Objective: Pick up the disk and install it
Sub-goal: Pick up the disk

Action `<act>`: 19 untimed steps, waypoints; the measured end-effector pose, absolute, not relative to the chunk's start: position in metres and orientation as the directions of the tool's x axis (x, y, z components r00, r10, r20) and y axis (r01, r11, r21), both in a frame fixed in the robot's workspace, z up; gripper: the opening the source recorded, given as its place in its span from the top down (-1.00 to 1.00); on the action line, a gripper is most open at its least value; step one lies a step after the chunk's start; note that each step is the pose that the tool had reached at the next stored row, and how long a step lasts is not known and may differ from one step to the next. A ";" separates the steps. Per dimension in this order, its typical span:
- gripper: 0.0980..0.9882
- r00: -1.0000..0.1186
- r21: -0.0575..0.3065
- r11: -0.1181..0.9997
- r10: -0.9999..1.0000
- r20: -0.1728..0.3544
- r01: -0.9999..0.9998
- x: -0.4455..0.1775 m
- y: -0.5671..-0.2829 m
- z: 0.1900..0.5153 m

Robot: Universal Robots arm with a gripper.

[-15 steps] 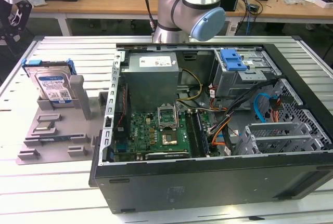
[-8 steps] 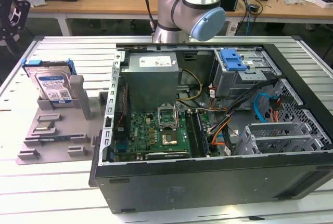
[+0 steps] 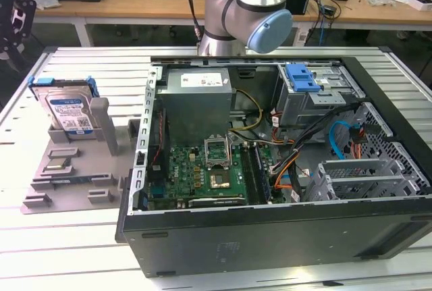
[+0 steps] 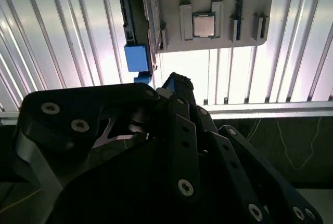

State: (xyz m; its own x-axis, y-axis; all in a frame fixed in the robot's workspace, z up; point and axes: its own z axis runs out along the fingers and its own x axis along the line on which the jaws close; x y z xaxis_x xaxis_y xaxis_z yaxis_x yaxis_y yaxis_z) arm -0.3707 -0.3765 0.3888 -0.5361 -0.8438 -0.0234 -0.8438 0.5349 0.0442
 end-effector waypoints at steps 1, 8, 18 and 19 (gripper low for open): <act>0.98 -0.525 0.044 0.523 -0.851 -0.023 -0.851 -0.371 -0.377 0.389; 0.98 -0.414 0.044 0.413 -0.910 -0.023 -0.910 -0.371 -0.377 0.389; 0.98 -0.208 0.044 0.207 -0.978 -0.023 -0.977 -0.371 -0.377 0.389; 0.98 -0.189 0.044 0.188 -0.982 -0.023 -0.981 -0.371 -0.377 0.389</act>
State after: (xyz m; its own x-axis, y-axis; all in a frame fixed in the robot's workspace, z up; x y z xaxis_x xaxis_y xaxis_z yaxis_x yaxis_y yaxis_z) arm -0.3707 -0.3765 0.3888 -0.1894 -0.9816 -0.0234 -0.9811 0.1883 0.0442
